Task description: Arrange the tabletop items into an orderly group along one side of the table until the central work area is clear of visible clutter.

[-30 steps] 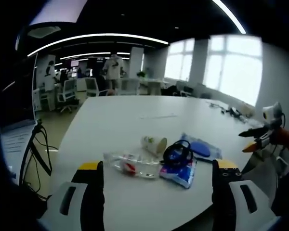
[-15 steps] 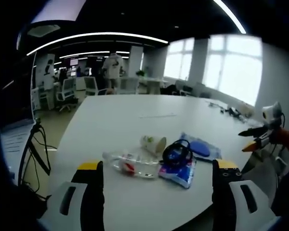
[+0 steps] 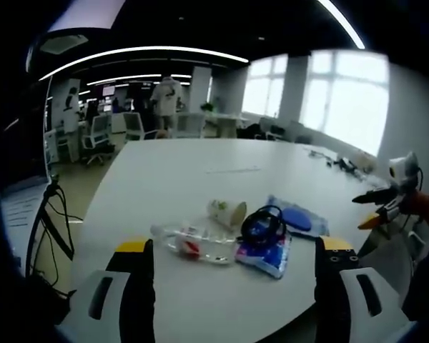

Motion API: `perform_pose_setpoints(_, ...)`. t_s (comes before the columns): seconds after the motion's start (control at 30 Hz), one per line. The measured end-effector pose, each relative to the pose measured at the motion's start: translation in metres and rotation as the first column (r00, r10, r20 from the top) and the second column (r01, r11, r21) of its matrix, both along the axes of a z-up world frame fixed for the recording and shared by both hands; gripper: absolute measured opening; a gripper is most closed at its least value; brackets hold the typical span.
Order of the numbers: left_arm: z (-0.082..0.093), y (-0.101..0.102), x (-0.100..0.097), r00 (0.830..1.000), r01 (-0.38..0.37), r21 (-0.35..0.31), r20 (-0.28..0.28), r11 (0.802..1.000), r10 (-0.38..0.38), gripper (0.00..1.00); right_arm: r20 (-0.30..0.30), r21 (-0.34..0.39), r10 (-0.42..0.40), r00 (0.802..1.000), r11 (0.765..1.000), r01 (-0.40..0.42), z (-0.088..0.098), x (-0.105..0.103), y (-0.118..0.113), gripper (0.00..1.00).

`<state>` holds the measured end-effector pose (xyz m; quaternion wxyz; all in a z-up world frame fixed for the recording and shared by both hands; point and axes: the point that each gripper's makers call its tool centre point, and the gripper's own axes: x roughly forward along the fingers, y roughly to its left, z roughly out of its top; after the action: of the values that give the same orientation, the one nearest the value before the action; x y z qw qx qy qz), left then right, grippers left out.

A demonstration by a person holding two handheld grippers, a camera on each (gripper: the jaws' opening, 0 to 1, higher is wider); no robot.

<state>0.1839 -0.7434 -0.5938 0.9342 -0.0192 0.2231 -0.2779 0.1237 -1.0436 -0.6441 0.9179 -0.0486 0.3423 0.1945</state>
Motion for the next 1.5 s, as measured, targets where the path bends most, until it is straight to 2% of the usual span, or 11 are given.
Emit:
perform_pose_setpoints(0.1, -0.001, 0.001, 0.001, 1.000, -0.003, -0.007, -0.003, 1.000, 0.003, 0.91, -0.006, -0.023, 0.023, 1.000, 0.999, -0.023, -0.002, 0.001, 0.005, 0.85)
perform_pose_setpoints(0.3, -0.004, 0.002, 0.002, 1.000, -0.007, -0.010, -0.007, 1.000, 0.007, 0.91, -0.004, -0.006, 0.051, 0.999, 0.999, -0.051, 0.000, 0.006, 0.017, 0.85)
perform_pose_setpoints(0.4, -0.002, 0.002, 0.004, 1.000, -0.007, -0.035, -0.004, 0.999, 0.007, 0.91, -0.008, -0.011, 0.082, 0.997, 0.997, -0.082, -0.001, 0.010, 0.024, 0.85)
perform_pose_setpoints(0.7, -0.005, 0.006, 0.008, 1.000, -0.016, -0.024, -0.011, 1.000, 0.016, 0.91, 0.001, -0.004, 0.139, 0.990, 0.990, -0.139, 0.003, 0.023, 0.044, 0.84)
perform_pose_setpoints(0.97, -0.009, 0.010, 0.012, 0.999, -0.028, -0.034, -0.025, 0.999, 0.027, 0.90, -0.007, -0.019, 0.198, 0.980, 0.980, -0.198, 0.000, 0.030, 0.060, 0.83)
perform_pose_setpoints(1.2, -0.013, 0.011, 0.016, 0.999, -0.036, -0.074, -0.043, 0.997, 0.033, 0.90, -0.010, -0.017, 0.241, 0.970, 0.970, -0.241, 0.000, 0.036, 0.074, 0.83)
perform_pose_setpoints(1.5, -0.022, 0.015, 0.024, 0.997, -0.053, -0.097, -0.065, 0.994, 0.046, 0.88, -0.021, -0.019, 0.308, 0.951, 0.951, -0.309, -0.002, 0.043, 0.095, 0.82)
